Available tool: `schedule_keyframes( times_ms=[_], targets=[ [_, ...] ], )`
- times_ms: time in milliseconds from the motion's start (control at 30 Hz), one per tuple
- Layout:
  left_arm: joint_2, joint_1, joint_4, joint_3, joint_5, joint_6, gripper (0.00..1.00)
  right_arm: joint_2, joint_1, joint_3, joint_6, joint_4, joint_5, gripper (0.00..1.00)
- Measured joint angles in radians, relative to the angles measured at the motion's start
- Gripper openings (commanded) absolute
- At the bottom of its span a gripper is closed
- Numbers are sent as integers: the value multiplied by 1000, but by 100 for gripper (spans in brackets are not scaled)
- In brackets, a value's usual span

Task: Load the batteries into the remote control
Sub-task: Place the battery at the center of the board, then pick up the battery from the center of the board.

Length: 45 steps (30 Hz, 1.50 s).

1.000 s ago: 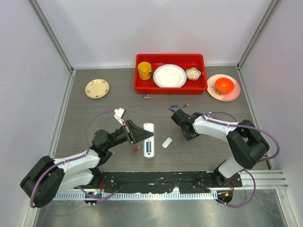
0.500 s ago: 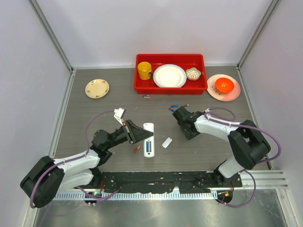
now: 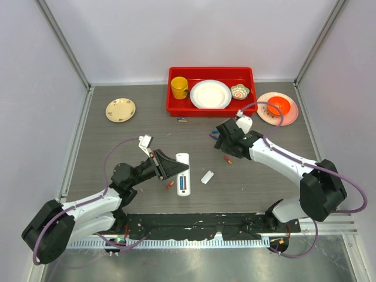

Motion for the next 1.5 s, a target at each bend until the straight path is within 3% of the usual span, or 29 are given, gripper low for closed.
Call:
schedule_keyframes(
  times_ms=[67, 233, 433, 767, 1500],
  targets=[
    [-5, -1, -8, 0, -3, 2, 0, -5, -2, 15, -192, 40, -53, 56],
    [-5, -1, -23, 0, -3, 4, 0, 119, -8, 109, -570, 40, -146, 51],
    [-6, -1, -28, -4, -2, 5, 0, 232, -40, 131, -763, -7, -199, 47],
    [-5, -1, -30, -7, -2, 24, 0, 300, -95, 193, -866, -45, -262, 43],
    [21, -1, -29, -7, -1, 26, 0, 361, -94, 167, -880, -49, -286, 36]
  ],
)
